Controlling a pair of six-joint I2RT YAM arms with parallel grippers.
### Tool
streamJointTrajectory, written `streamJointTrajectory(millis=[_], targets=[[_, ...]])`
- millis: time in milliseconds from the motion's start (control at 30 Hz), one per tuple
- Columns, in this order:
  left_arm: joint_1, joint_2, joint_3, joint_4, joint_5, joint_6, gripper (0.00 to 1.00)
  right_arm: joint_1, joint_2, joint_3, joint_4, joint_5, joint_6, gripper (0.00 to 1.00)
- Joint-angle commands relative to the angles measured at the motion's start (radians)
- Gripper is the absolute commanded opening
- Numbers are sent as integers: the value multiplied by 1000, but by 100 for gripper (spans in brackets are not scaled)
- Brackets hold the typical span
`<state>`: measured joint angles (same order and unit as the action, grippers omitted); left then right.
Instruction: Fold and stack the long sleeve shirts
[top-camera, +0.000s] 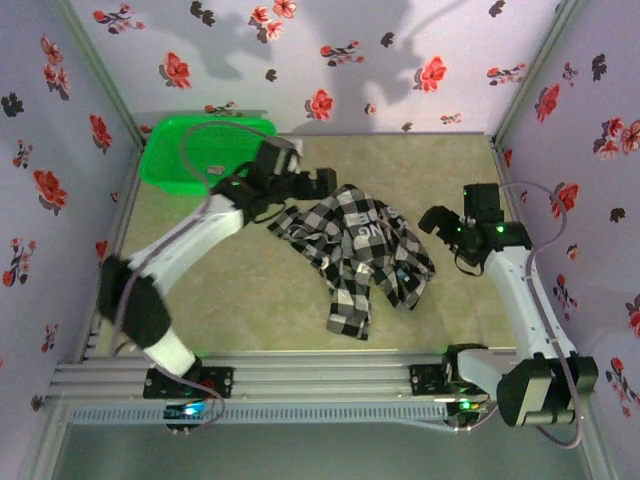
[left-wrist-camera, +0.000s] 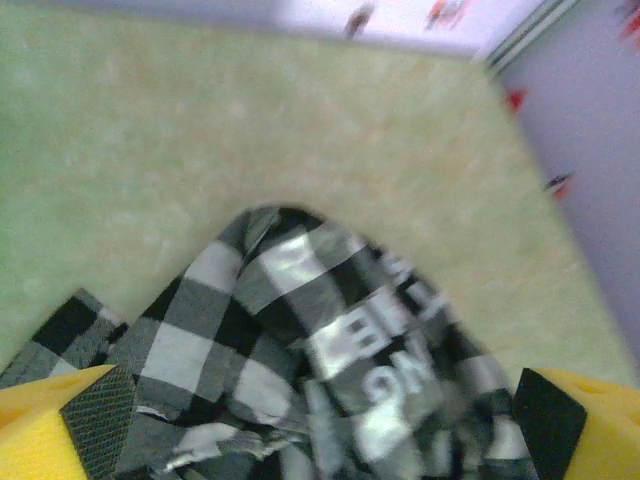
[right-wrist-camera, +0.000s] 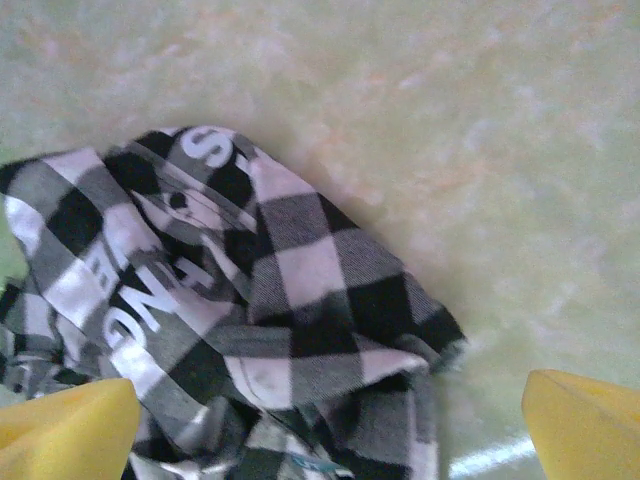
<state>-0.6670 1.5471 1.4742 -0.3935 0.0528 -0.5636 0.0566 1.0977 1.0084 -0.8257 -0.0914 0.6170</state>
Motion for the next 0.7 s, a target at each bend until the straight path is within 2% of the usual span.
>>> streamJointTrajectory(millis=[0, 133, 233, 300, 367, 500, 667], targets=[[-22, -175, -98, -157, 130, -95, 100, 14, -56, -61, -128, -30, -33, 99], [-50, -278, -352, -190, 282, -163, 99, 117, -62, -178, -161, -59, -10, 99], [-116, -248, -453, -171, 323, -189, 94, 233, -41, -268, -73, -101, 64, 97], [-178, -184, -451, -153, 338, -184, 92, 316, -2, -288, -53, -34, 96, 97], [-230, -115, -433, -125, 353, -188, 92, 343, 35, -302, -56, 16, 115, 95], [-305, 32, -390, -103, 391, -193, 88, 348, 44, -360, 11, 58, 153, 92], [-342, 172, -347, -86, 421, -204, 85, 339, 97, -404, 153, 82, 201, 84]])
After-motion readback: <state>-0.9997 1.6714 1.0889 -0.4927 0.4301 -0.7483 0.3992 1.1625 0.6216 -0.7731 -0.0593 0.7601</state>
